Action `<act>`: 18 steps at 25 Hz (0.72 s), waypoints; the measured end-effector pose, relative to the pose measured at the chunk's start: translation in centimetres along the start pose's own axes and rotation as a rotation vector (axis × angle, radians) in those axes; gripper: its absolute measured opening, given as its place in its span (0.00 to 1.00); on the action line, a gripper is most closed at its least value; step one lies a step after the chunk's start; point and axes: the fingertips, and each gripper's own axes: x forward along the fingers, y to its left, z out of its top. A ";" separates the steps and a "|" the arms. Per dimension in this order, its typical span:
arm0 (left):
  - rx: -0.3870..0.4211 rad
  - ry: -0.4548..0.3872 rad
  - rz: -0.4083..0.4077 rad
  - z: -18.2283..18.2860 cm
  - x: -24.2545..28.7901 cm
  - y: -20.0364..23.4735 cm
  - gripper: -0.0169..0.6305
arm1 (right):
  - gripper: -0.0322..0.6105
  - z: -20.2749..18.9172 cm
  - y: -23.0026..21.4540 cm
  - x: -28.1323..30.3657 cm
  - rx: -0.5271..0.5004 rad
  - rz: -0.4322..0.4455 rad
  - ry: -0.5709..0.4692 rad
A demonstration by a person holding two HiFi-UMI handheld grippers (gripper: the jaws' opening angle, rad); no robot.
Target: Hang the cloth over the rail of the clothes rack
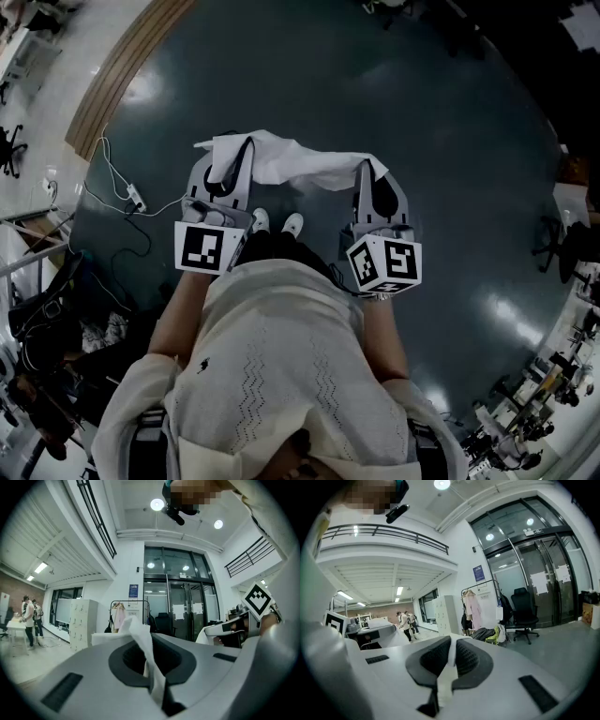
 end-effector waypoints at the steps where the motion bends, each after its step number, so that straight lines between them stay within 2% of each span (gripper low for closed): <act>1: -0.003 -0.001 -0.005 0.0 0.3 -0.5 0.05 | 0.09 0.1 -0.5 -0.1 0.003 -0.001 0.000; 5: 0.006 0.037 -0.020 -1.3 1.0 -1.5 0.05 | 0.09 0.0 -2.0 -0.1 0.016 0.008 -0.003; 8: -0.013 0.052 0.004 -2.2 1.8 -1.0 0.05 | 0.09 -0.2 -2.8 0.8 0.015 0.031 -0.005; 13: 0.008 0.055 0.017 -1.4 4.4 -1.7 0.05 | 0.09 1.1 -5.3 2.1 0.018 0.040 0.014; 18: 0.011 0.049 0.029 -2.1 7.9 0.6 0.05 | 0.09 1.7 -6.2 6.0 -0.017 0.038 0.018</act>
